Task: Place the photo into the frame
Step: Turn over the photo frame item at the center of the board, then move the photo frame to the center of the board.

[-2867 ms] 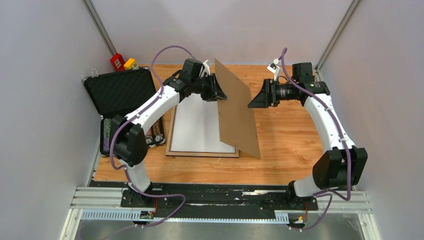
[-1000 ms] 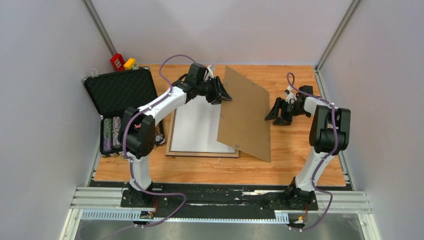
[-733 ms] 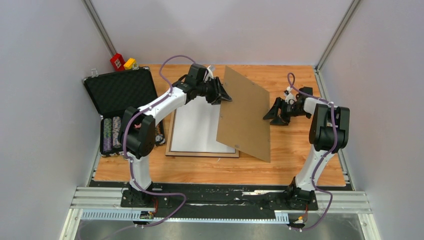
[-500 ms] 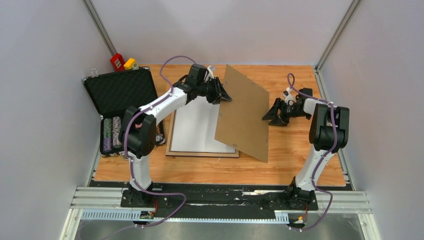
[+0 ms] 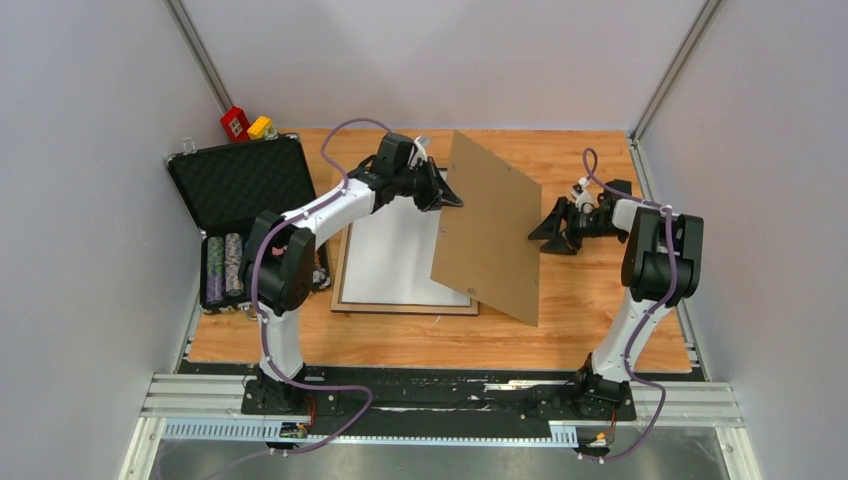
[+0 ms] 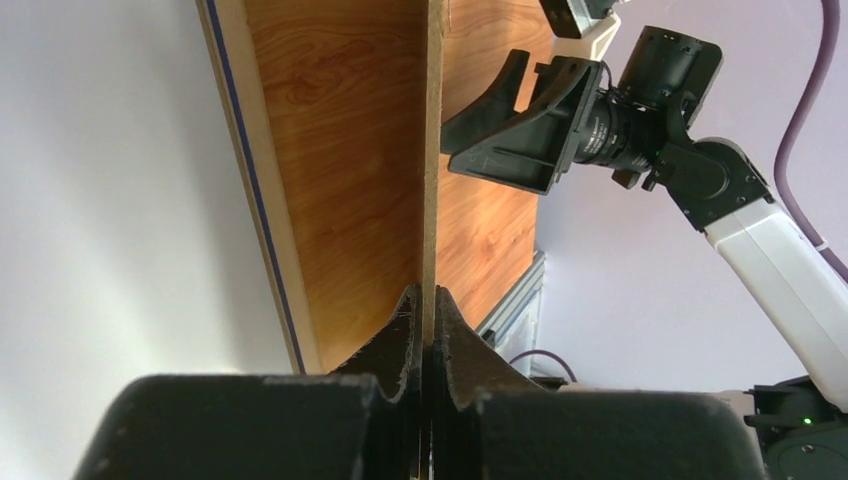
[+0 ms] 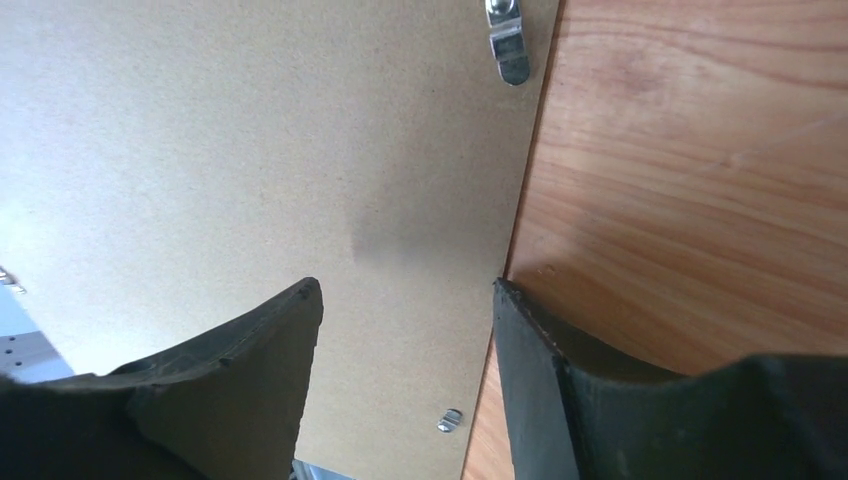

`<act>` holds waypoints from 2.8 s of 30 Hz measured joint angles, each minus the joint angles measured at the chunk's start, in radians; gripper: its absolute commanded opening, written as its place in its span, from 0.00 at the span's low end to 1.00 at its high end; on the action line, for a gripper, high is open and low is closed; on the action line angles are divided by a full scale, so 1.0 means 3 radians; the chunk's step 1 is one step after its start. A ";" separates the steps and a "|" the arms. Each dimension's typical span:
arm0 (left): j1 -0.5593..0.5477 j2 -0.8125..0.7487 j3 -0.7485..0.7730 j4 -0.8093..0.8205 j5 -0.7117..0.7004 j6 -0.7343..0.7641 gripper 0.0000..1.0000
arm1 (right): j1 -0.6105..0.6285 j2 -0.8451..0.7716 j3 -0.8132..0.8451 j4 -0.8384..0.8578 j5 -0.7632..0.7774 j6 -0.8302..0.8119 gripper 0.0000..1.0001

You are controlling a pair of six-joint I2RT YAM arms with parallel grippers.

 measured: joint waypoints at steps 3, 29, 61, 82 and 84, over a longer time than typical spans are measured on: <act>0.0008 0.0000 -0.0153 0.0168 0.0043 -0.0093 0.00 | -0.0072 -0.0031 -0.0005 -0.0001 -0.0058 0.0018 0.63; 0.0951 -0.0712 -0.0895 0.0706 0.1334 -0.0019 0.00 | -0.0028 -0.0734 0.0099 -0.0014 -0.0074 0.0045 0.61; 0.2528 -0.1053 -0.0290 -0.2280 0.1962 0.2591 0.00 | 0.1694 0.0188 0.0908 0.0346 0.1841 0.0413 0.51; 0.2530 -0.1015 -0.0240 -0.2324 0.1979 0.2665 0.00 | 0.1745 0.0370 0.0988 0.0352 0.1895 0.0504 0.25; 0.2530 -0.1011 -0.0240 -0.2299 0.1979 0.2660 0.00 | 0.1748 0.0370 0.0989 0.0354 0.1892 0.0514 0.22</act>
